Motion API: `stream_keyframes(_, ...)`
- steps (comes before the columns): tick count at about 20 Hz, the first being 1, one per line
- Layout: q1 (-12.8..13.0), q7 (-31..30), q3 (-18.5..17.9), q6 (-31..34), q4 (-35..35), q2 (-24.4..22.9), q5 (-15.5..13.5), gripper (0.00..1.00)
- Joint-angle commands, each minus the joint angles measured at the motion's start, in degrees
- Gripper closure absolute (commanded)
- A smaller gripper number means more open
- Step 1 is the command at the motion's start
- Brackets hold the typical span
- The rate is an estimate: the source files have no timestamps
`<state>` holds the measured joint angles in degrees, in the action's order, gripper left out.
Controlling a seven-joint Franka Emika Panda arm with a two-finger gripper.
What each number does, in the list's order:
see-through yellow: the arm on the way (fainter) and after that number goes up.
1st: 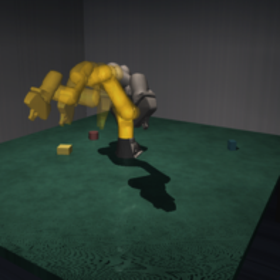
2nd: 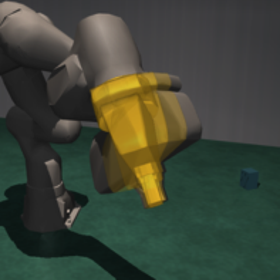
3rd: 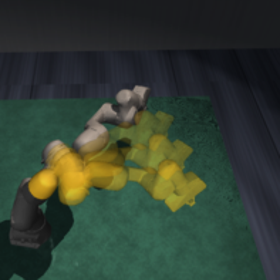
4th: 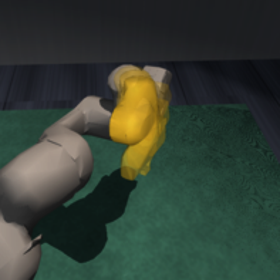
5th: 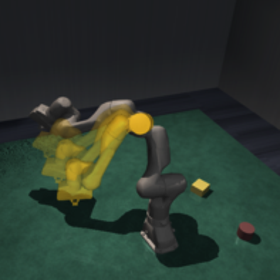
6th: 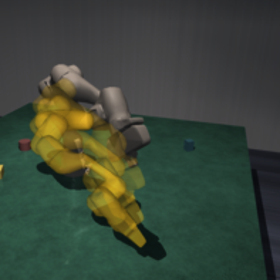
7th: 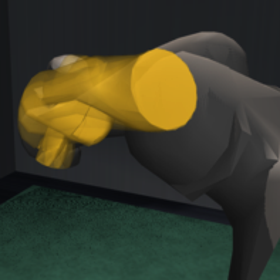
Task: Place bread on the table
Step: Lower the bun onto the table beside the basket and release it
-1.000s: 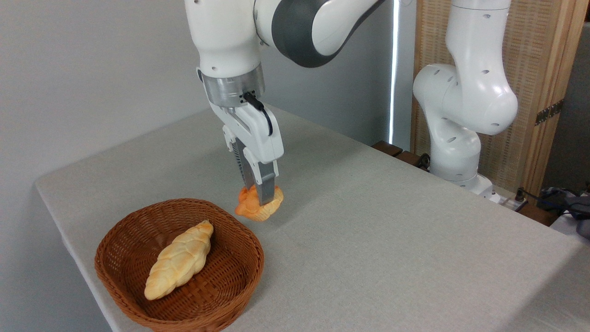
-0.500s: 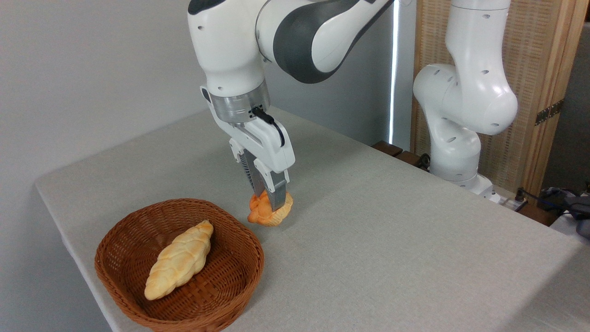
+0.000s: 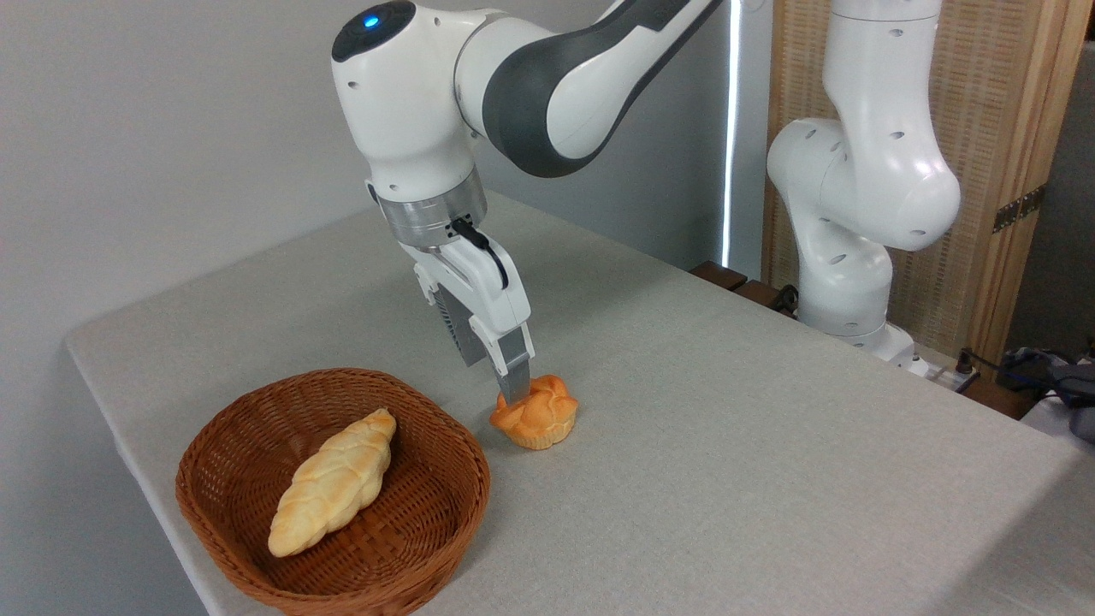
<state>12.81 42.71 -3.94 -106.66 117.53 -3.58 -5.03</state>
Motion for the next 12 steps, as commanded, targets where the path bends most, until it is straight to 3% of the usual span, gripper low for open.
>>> stream_keyframes(1, 0.19, -0.69, -0.10, -1.09, -0.72, -0.46, 0.28, 0.00)
stream_keyframes(12, -0.51, -0.34, -3.17, -5.93, -7.49, -0.73, 0.20, 0.00)
